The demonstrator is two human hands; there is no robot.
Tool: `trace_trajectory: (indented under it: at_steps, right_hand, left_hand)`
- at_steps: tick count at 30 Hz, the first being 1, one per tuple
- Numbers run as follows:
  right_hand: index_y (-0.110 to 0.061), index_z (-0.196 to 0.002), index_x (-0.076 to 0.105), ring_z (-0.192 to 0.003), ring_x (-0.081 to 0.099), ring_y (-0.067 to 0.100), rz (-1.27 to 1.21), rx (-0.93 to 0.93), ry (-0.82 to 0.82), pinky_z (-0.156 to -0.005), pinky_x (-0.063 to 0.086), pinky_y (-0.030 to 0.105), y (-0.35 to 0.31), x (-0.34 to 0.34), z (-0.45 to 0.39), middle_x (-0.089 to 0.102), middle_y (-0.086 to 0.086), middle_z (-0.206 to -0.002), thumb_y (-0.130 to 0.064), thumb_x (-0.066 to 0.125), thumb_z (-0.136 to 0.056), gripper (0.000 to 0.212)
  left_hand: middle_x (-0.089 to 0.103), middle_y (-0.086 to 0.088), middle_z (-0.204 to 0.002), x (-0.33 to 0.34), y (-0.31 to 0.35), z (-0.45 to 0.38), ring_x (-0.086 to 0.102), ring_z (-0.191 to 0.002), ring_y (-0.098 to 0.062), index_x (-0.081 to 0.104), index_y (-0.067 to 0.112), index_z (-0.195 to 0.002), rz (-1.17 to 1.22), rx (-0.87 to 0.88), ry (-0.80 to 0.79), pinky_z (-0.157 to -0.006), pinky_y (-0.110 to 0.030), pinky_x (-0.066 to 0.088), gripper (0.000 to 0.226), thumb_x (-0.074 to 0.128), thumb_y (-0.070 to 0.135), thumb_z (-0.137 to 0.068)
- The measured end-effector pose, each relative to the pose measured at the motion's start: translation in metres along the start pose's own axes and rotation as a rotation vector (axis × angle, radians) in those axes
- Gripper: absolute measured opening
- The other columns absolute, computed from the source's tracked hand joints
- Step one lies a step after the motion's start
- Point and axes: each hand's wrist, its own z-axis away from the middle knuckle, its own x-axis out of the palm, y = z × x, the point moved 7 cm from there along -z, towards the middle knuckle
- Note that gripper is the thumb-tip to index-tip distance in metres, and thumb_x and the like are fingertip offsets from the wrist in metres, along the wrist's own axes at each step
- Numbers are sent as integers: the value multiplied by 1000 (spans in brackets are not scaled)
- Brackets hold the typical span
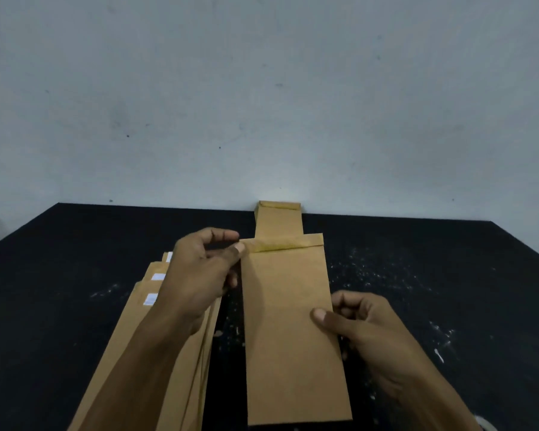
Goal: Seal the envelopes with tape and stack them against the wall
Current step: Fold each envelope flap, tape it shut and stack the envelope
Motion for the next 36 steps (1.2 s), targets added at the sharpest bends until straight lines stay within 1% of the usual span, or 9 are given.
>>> trace_trajectory:
  at_steps: [4,8,12,15,20,23,27,33,36]
  right_hand:
    - [1,-89,70,-70,65,27,-110,29,77,-55,42,33,-8,-8,-35,76,18,-87,-8,68,-91,9]
    - [2,-94,73,-70,74,25,-106,76,126,-54,55,30,-16,-10,-74,77,15,-85,-4,70,-89,8]
    - [1,-86,73,-69,72,18,62,72,213,-51,53,23,-25,-15,-129,76,12,-81,-3,74,-86,4]
    - [-7,-80,73,-82,71,21,227,37,275,-62,54,31,-25,-17,-177,74,9,-88,-11,77,-85,8]
    - [-12,-84,71,-78,68,21,483,3,365,-77,61,45,-23,-17,-237,70,4,-85,-22,77,-82,12]
    - [-16,-91,67,-78,63,18,585,13,383,-69,57,37,-22,-15,-256,66,1,-89,-27,74,-81,16]
    - [-20,-93,63,-69,51,11,731,10,423,-52,33,24,-24,-13,-260,59,-4,-88,-33,71,-84,18]
    - [-20,-95,57,-75,50,15,784,22,418,-56,35,27,-23,-10,-251,57,-3,-94,-39,69,-87,23]
    - [-24,-107,57,-85,53,17,774,-28,405,-67,42,30,-28,-7,-235,60,-1,-103,-42,69,-87,29]
  left_hand:
    - [69,0,-66,19,-11,-18,55,-48,-8,67,15,-103,-73,-57,-85,-40,-15,39,12,66,9,-93]
    - [68,1,-62,35,-24,-43,53,-42,-3,69,6,-97,-169,-88,-127,-40,-15,39,6,68,5,-91]
    - [68,-2,-75,45,-40,-95,58,-51,-6,69,12,-85,-314,-90,-77,-43,-15,42,7,69,9,-91]
    - [70,-14,-82,52,-55,-137,59,-61,-14,70,7,-85,-427,-102,-63,-48,-23,43,7,70,12,-90]
    - [70,-26,-97,61,-67,-196,61,-70,-21,69,-10,-98,-517,-92,-21,-58,-31,53,19,69,6,-87]
    - [70,-23,-98,63,-71,-216,68,-81,-28,69,-9,-98,-563,-80,-13,-69,-41,59,18,68,4,-86]
    - [69,-19,-92,65,-76,-225,69,-87,-32,69,2,-91,-620,-60,-30,-75,-46,58,7,67,3,-85]
    - [56,-5,-83,62,-76,-220,57,-75,-18,54,15,-87,-613,-51,-63,-73,-35,55,13,66,9,-89]
    - [55,4,-81,56,-68,-208,56,-73,-8,53,18,-80,-586,-33,-76,-69,-30,54,19,68,19,-92]
